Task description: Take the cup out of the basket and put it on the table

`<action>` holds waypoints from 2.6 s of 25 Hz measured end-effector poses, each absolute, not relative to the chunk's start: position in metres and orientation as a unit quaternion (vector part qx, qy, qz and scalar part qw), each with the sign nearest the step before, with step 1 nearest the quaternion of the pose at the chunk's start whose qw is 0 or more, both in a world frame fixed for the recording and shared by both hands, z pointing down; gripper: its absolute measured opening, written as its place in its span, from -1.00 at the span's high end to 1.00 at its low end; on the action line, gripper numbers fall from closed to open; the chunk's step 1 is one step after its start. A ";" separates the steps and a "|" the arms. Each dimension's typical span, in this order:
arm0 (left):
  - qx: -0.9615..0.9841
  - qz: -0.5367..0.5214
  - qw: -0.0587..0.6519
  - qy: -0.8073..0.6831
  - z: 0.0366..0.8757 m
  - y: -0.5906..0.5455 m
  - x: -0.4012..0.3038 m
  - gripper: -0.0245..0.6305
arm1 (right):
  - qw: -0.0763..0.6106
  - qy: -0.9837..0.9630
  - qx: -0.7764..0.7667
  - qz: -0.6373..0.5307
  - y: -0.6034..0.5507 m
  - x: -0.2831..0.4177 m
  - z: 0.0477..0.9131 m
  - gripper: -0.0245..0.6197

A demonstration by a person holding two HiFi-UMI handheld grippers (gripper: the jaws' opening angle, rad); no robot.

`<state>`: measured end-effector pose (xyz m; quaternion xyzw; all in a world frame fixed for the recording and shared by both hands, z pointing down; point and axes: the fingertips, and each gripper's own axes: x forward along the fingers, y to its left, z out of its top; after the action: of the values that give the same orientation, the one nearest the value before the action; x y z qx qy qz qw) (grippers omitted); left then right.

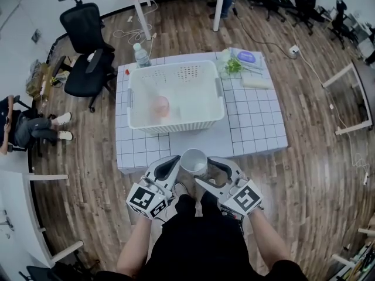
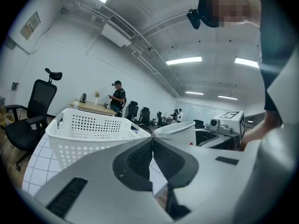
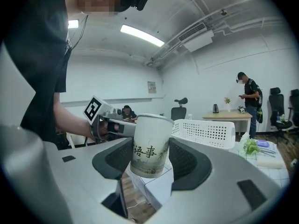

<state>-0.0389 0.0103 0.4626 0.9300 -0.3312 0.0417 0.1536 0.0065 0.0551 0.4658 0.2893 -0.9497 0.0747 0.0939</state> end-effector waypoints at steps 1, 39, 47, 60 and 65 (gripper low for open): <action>0.930 0.044 0.154 -0.332 0.468 0.007 -0.038 0.90 | 0.104 -0.949 0.289 0.074 0.052 0.007 0.473 0.16; 0.894 0.178 0.203 -0.357 0.679 -0.040 -0.028 0.90 | 0.315 -0.903 0.286 0.056 -0.015 0.026 0.692 0.16; 0.897 0.171 0.205 -0.352 0.675 -0.033 -0.022 0.90 | 0.334 -0.896 0.285 0.068 -0.008 0.037 0.703 0.16; 0.891 0.138 0.212 -0.376 0.641 -0.022 -0.037 0.90 | 0.332 -0.888 0.312 0.069 0.007 0.059 0.682 0.16; 0.898 0.116 0.200 -0.375 0.599 -0.006 -0.038 0.90 | 0.295 -0.888 0.348 0.063 0.018 0.068 0.632 0.16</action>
<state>-0.0381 -0.0059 0.5993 0.8978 -0.3749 0.1158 0.2001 0.0684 0.0179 0.6318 0.3480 -0.8878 0.0633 0.2945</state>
